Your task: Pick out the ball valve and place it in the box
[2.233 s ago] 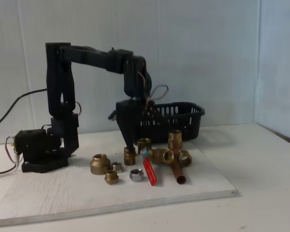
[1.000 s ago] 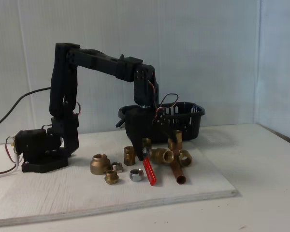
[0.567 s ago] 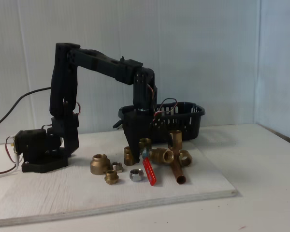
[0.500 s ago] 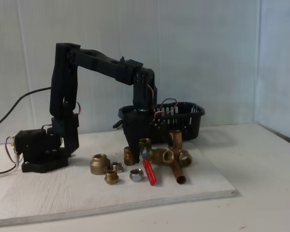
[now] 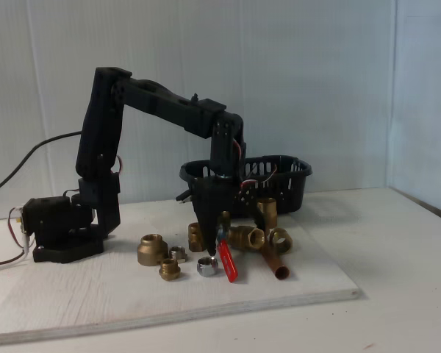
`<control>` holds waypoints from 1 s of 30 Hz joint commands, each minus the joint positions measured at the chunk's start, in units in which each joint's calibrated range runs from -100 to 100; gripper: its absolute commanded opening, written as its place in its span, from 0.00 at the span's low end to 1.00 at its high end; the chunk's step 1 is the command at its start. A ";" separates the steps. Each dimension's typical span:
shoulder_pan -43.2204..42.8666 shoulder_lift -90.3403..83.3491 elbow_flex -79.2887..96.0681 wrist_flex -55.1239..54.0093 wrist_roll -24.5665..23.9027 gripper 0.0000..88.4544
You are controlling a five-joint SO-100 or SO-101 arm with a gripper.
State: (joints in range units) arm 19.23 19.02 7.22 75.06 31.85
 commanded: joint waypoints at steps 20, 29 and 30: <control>0.40 -0.32 -2.16 0.31 0.14 0.49; 0.18 -0.32 -2.16 0.31 0.14 0.26; 0.18 -0.32 -2.16 0.31 0.14 0.25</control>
State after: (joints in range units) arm 19.38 18.42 5.04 75.06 32.16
